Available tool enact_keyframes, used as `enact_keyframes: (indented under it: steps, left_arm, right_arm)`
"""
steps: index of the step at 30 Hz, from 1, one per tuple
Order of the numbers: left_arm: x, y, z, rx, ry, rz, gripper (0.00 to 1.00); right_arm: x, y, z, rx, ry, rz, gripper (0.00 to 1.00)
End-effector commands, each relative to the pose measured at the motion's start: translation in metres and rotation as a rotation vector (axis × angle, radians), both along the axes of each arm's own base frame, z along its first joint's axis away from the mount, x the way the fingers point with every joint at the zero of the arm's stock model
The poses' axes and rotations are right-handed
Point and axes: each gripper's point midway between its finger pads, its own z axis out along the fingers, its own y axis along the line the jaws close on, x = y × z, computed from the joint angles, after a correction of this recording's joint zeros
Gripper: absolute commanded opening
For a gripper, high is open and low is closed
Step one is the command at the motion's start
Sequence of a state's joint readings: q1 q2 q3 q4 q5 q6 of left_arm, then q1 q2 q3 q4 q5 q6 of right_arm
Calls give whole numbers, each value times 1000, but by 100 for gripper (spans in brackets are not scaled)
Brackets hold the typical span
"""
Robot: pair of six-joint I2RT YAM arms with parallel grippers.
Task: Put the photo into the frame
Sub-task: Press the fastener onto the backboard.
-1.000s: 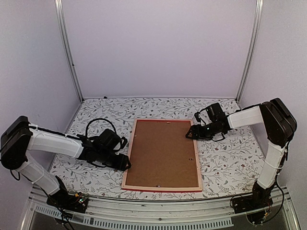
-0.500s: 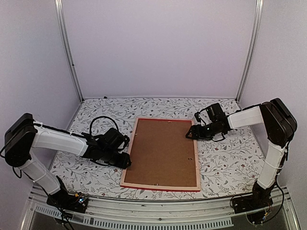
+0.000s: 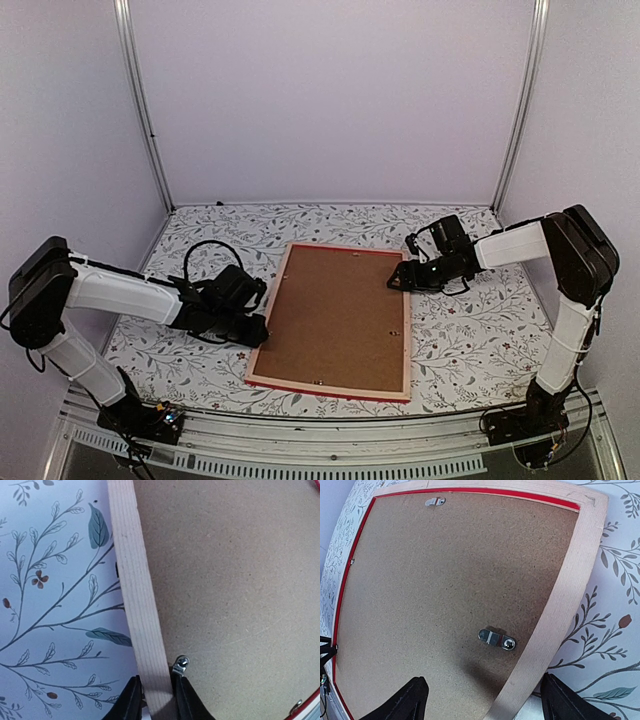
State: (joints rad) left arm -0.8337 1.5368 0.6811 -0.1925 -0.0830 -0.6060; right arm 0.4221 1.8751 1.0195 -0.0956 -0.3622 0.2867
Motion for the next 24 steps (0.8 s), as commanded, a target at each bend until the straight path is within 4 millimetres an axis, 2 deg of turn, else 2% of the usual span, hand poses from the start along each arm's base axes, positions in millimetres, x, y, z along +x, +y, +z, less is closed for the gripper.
enact_keyframes:
  steps: [1,2,4,7,13,24]
  left_arm:
    - [8,-16,15,-78,-30,-39,35]
    - [8,-17,14,-77,-26,-44,43]
    - [9,-19,15,-79,-23,-51,54]
    - [9,-20,16,-75,-23,-61,60]
    - [9,-10,9,-12,-22,-61,61]
    - [14,2,-1,99,-48,-95,51]
  right_arm:
    - [-39,-21,-42,-91,175,-10,82]
    - [-39,-21,-42,-92,174,-8,82]
    - [-39,-21,-42,-93,173,-7,82]
    - [-39,-21,-42,-92,175,-7,82]
    - [-38,-21,-43,-92,175,-6,82]
    - [-37,-20,-42,-91,175,-4,82]
